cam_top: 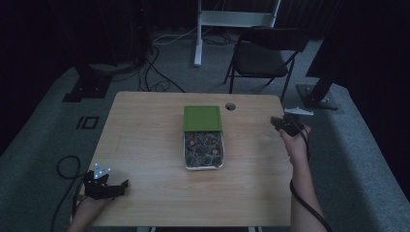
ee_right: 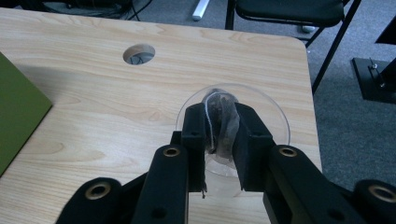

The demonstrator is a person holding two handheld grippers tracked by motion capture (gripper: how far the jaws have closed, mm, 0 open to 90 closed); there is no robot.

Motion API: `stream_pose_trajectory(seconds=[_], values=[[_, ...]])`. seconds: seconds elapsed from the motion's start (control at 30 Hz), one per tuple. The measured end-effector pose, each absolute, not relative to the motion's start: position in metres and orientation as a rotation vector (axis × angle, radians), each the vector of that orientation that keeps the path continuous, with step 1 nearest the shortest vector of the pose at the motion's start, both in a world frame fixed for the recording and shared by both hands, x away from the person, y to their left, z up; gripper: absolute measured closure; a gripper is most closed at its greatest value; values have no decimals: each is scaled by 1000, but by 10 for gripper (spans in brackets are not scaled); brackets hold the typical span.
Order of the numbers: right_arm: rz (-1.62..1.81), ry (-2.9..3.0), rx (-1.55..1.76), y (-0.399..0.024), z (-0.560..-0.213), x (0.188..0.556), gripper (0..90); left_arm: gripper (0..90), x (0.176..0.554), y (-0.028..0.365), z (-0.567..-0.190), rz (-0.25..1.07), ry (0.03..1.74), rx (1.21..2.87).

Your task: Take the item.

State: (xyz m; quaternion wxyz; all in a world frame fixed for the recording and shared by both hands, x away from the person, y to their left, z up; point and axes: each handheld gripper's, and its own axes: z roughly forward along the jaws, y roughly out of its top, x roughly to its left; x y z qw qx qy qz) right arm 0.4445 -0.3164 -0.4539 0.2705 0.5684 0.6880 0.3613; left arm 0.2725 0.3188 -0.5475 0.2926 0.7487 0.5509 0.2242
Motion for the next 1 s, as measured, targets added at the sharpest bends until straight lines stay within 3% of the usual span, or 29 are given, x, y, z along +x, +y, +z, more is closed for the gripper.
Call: stream_pose_trajectory(seconds=[0.13,0.5,0.73,1.0], values=[[963,1855,1547,-317,-456,446,738,2,273,319,-547,597,1468,1995],[1016,1825,1544,-320,-445,442,545,2,273,319,-547,597,1468,1995],[1062,1845,1517,-317,-441,435,348,2,273,319,-547,597,1468,1995],[1090,1847,1520,-314,-446,426,218,2,273,319,-547,597,1468,1995]])
